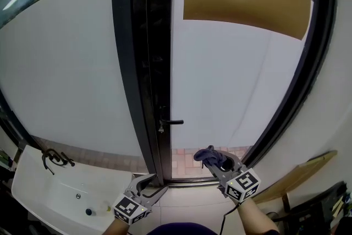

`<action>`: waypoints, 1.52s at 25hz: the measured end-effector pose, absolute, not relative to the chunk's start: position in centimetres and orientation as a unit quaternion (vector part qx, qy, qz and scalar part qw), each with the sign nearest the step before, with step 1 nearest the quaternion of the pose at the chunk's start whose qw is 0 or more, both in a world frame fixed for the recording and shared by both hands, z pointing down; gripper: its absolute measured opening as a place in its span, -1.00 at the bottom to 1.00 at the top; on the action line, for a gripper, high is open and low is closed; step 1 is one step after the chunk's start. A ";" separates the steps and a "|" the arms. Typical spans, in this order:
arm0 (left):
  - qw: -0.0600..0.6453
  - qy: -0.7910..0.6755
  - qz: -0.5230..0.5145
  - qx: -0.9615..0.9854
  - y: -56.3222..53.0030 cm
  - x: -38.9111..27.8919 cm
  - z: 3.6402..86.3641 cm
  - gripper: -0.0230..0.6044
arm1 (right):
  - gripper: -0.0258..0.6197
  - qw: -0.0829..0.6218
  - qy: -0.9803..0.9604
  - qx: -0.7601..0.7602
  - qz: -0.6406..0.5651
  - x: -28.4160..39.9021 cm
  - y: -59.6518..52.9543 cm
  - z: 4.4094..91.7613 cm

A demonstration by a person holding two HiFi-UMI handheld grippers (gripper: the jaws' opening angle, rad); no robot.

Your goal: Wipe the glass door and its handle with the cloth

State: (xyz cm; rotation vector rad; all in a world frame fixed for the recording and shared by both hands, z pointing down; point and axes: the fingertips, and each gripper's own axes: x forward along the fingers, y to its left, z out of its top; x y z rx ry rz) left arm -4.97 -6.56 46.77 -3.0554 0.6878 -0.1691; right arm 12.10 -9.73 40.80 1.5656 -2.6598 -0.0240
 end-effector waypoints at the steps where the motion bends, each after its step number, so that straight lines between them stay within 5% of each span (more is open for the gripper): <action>1: 0.005 0.220 -0.051 -0.974 -6.9 -5.1 46.6 -0.26 | -0.47 0.031 -0.862 0.506 -0.016 11.8 -10.6 40.3; 20: 0.000 0.242 -0.020 -0.970 -10.2 -4.7 46.4 -0.26 | -0.47 0.177 -0.848 0.409 -0.288 1.4 -28.6 30.9; 38: -0.023 0.295 -0.029 -0.955 -11.7 -4.7 47.8 -0.26 | -0.47 0.448 -0.654 0.254 -0.555 -0.7 -38.0 42.8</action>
